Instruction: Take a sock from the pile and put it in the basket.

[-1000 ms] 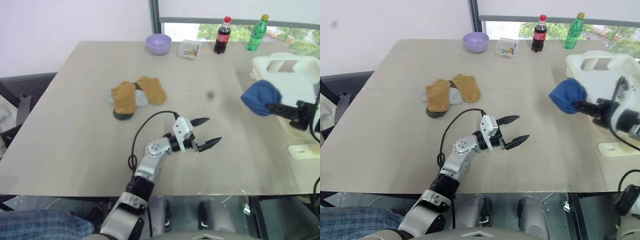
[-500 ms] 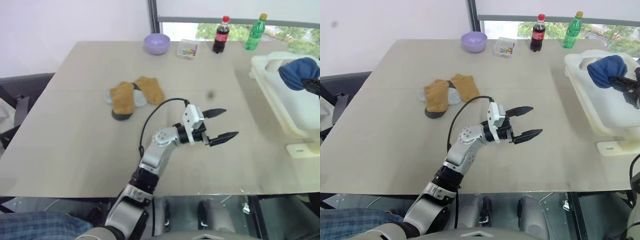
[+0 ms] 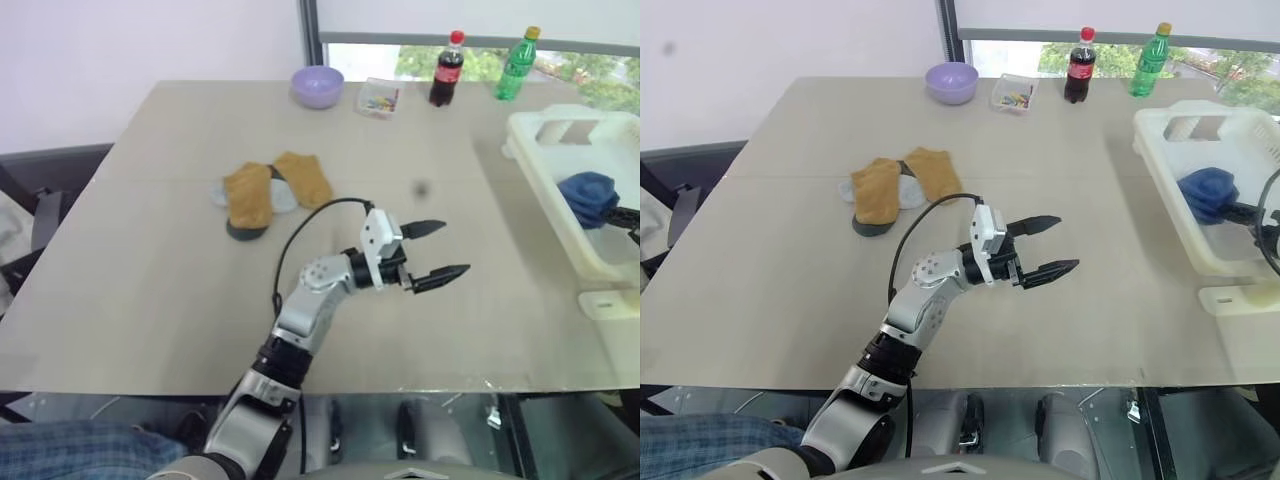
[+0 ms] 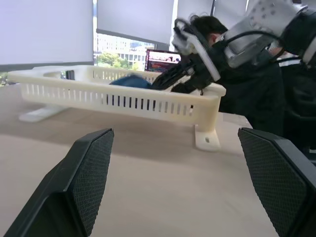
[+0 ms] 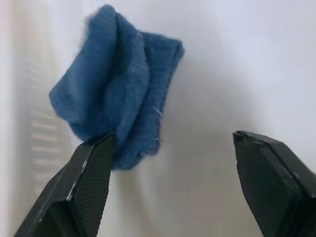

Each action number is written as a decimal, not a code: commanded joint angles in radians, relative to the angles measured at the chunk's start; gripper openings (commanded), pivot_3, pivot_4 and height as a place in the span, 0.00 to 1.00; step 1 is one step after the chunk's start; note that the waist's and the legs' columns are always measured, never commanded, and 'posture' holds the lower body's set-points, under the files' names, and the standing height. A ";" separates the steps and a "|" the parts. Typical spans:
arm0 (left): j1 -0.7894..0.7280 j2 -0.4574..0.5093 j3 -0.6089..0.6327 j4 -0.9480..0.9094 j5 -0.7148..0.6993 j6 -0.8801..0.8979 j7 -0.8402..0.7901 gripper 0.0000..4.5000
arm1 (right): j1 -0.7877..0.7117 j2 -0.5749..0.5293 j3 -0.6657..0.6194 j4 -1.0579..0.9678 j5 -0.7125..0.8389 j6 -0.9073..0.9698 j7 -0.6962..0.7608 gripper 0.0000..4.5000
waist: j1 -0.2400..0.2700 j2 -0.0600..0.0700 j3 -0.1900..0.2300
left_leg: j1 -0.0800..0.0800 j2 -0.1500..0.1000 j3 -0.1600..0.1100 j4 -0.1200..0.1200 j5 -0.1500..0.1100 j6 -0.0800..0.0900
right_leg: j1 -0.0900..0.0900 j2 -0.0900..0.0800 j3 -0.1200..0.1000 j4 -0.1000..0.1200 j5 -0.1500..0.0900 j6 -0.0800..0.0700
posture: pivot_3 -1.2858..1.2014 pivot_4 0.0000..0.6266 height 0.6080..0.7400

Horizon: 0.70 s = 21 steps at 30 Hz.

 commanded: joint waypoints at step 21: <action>0.770 0.368 0.288 -0.750 0.052 0.225 0.351 0.97 | 0.645 0.315 0.278 -0.537 -0.264 -0.990 0.789 0.88 | -0.004 -0.008 0.005 | 0.013 0.000 0.003 0.001 -0.002 0.001 | 0.011 -0.003 0.004 -0.005 -0.003 0.003 | 0.52 0.24 0.95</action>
